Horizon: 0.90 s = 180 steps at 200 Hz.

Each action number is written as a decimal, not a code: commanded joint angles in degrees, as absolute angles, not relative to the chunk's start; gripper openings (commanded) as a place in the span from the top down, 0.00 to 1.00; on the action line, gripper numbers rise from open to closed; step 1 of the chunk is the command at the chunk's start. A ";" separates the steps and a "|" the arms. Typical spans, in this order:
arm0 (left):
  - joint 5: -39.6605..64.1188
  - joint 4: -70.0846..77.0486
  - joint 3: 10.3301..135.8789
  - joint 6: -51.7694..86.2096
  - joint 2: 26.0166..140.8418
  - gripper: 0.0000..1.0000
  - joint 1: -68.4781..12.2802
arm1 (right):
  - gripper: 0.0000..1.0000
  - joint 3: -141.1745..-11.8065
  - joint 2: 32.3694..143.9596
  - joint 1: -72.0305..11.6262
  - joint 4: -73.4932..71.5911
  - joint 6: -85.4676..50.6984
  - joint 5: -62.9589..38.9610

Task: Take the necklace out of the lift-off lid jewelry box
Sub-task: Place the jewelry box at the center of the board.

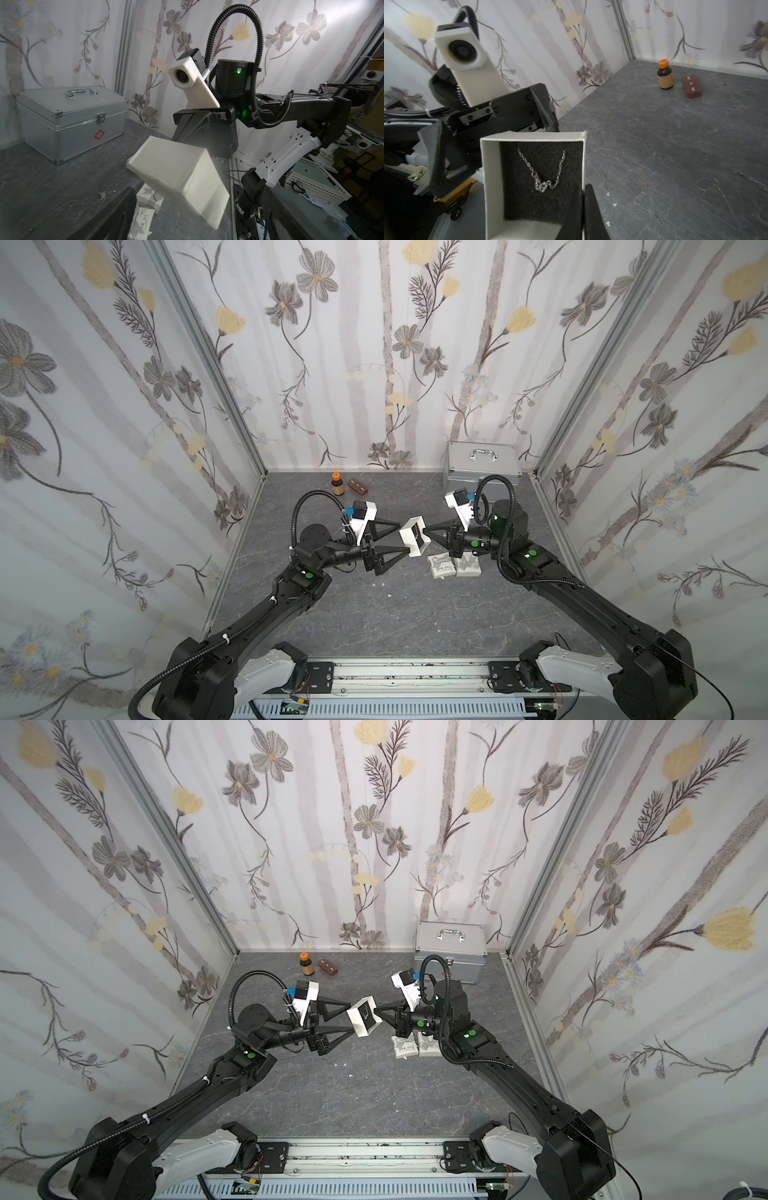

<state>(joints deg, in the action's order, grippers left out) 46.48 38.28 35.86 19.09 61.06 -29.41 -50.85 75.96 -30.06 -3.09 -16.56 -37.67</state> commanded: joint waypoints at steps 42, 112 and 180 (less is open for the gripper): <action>21.27 19.29 34.58 5.42 54.86 0.06 -29.18 | 1.00 -53.81 87.34 -35.83 12.51 -13.89 -12.06; 20.56 22.09 27.35 4.26 53.85 0.08 -28.59 | 1.00 -58.10 105.97 -40.99 13.65 -21.39 -6.70; 20.38 25.92 24.55 5.82 60.22 0.14 -28.39 | 0.87 -61.50 108.46 -41.90 17.95 -19.97 -3.33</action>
